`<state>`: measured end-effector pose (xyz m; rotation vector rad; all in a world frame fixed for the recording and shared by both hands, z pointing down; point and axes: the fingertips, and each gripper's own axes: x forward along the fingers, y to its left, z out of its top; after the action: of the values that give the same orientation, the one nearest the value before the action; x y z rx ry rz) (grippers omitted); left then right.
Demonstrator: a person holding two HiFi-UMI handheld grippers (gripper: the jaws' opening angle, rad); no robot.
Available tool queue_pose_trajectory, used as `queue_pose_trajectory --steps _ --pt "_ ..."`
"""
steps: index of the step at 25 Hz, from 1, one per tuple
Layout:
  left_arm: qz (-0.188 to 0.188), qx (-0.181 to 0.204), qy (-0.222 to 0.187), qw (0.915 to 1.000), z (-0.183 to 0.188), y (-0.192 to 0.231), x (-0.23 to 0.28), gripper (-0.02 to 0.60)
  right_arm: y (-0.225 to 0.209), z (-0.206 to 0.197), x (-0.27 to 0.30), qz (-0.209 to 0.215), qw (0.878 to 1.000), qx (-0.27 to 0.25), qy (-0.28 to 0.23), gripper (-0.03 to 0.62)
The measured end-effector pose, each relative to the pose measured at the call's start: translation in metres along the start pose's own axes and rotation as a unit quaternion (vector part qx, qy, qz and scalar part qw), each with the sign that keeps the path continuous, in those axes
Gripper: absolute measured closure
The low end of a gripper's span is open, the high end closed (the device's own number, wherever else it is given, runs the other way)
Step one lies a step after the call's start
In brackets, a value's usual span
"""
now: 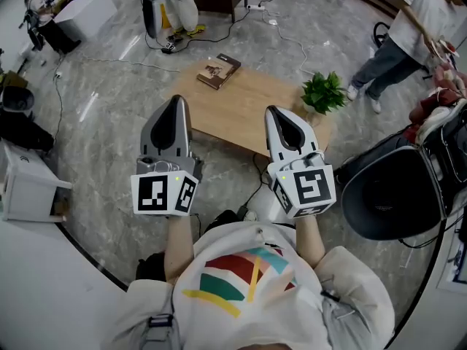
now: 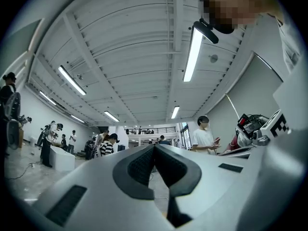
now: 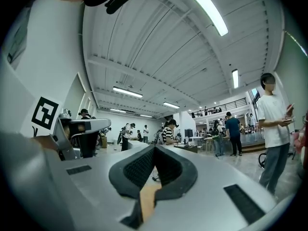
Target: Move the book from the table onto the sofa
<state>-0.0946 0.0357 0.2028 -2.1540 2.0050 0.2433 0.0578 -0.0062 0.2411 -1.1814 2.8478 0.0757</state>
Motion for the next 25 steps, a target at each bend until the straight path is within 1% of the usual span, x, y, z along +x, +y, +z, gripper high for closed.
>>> queue_pose_trajectory --steps 2,5,8,10,13,16,20,25 --pt "0.002 0.0 0.002 1.0 0.0 0.002 -0.001 0.575 0.001 0.0 0.0 0.002 1.0 0.008 -0.002 0.582" --pt "0.005 -0.001 0.001 1.0 0.0 0.006 -0.003 0.575 0.001 0.0 0.002 0.002 1.0 0.005 -0.002 0.582" --pt "0.013 -0.002 0.007 0.9999 -0.003 0.009 -0.008 0.575 0.002 -0.007 0.002 0.006 1.0 0.0 0.012 0.582" --pt "0.021 -0.006 0.012 0.9997 -0.005 0.012 -0.016 0.575 0.006 -0.011 0.001 0.014 1.0 -0.001 0.022 0.582" --pt "0.034 -0.004 0.014 0.9993 -0.007 0.021 -0.025 0.575 0.013 -0.015 0.002 0.03 0.999 0.008 0.019 0.582" --pt "0.048 -0.011 0.022 0.9986 -0.021 0.035 -0.023 0.575 0.015 -0.03 0.009 0.041 0.999 0.025 0.027 0.582" --pt "0.05 -0.026 0.018 0.9982 -0.038 0.053 -0.002 0.575 0.011 -0.04 0.023 0.041 0.998 0.01 0.037 0.582" --pt "0.03 -0.041 0.025 0.9984 -0.061 0.069 0.034 0.575 0.0 -0.052 0.062 0.03 0.998 0.018 0.054 0.582"
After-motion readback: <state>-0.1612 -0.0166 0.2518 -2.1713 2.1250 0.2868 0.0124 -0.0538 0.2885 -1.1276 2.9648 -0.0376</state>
